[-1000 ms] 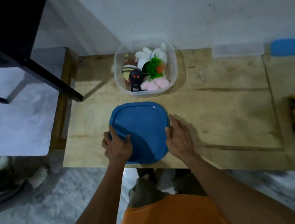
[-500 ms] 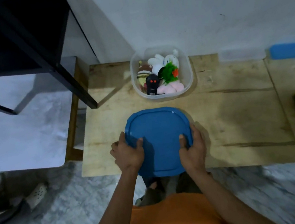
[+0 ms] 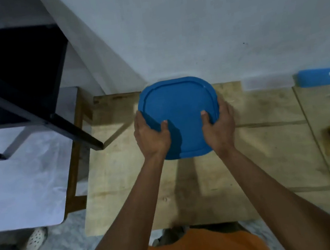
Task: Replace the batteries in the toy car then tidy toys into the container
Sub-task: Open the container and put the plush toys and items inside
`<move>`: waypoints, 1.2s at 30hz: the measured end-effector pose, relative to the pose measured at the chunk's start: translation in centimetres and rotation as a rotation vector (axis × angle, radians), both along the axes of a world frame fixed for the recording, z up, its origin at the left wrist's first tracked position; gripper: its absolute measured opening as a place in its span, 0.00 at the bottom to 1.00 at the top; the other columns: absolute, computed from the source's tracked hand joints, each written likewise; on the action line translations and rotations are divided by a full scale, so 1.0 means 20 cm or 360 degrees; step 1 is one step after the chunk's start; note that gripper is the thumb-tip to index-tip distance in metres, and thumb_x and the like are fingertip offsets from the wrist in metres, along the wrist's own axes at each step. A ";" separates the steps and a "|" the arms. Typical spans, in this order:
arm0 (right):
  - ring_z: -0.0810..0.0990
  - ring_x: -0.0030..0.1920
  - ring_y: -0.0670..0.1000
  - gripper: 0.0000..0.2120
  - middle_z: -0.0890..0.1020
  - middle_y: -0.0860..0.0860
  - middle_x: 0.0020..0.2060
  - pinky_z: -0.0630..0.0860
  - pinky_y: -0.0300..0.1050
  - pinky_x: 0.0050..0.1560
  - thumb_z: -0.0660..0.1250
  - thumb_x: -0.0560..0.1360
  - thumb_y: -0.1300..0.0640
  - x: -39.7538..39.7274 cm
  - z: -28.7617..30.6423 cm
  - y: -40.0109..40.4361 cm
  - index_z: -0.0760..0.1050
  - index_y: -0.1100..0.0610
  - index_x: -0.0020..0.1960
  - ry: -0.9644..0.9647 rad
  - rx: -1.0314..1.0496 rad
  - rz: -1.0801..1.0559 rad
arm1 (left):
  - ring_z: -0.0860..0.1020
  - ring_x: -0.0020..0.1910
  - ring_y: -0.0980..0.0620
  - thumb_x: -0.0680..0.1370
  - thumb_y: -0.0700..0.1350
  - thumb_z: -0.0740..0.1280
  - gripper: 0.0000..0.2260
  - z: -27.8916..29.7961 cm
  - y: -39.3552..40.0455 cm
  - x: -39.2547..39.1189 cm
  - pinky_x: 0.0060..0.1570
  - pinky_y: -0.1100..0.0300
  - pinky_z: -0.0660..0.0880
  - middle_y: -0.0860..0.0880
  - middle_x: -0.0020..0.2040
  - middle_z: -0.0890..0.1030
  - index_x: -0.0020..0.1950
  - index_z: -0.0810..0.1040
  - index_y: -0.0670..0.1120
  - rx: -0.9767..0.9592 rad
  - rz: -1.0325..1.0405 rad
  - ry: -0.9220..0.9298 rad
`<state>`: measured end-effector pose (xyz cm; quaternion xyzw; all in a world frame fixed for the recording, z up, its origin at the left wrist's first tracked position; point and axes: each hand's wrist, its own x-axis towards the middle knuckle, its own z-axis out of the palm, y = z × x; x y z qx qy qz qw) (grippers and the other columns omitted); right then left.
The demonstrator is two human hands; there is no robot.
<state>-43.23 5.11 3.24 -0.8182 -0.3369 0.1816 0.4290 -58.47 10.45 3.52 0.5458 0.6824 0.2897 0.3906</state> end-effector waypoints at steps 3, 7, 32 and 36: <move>0.70 0.69 0.55 0.27 0.71 0.55 0.69 0.68 0.49 0.70 0.66 0.79 0.54 0.08 -0.09 0.15 0.65 0.59 0.75 -0.0008 -0.0113 0.0065 | 0.64 0.76 0.44 0.78 0.48 0.71 0.36 -0.06 0.14 0.07 0.75 0.47 0.65 0.45 0.78 0.66 0.80 0.57 0.43 -0.0066 -0.0029 0.0088; 0.64 0.75 0.55 0.29 0.65 0.54 0.76 0.63 0.50 0.75 0.62 0.82 0.52 0.15 -0.16 0.28 0.58 0.58 0.79 0.0065 -0.0316 0.0121 | 0.64 0.76 0.42 0.79 0.50 0.69 0.36 -0.15 0.25 0.12 0.72 0.43 0.68 0.43 0.78 0.65 0.81 0.54 0.45 -0.0117 -0.0069 0.0219; 0.53 0.79 0.59 0.37 0.47 0.49 0.81 0.59 0.53 0.75 0.56 0.80 0.37 0.20 -0.30 0.34 0.49 0.55 0.81 -0.0556 -0.0569 0.0602 | 0.51 0.81 0.39 0.77 0.73 0.52 0.43 -0.29 0.40 0.11 0.72 0.39 0.67 0.48 0.83 0.42 0.83 0.50 0.46 0.0170 -0.0799 0.1083; 0.53 0.79 0.58 0.37 0.46 0.45 0.81 0.68 0.61 0.71 0.56 0.80 0.35 0.20 -0.26 0.35 0.49 0.51 0.81 -0.0502 -0.0656 0.0573 | 0.48 0.81 0.41 0.76 0.74 0.52 0.44 -0.27 0.43 0.11 0.71 0.36 0.66 0.52 0.82 0.38 0.83 0.47 0.49 0.0052 -0.0862 0.1061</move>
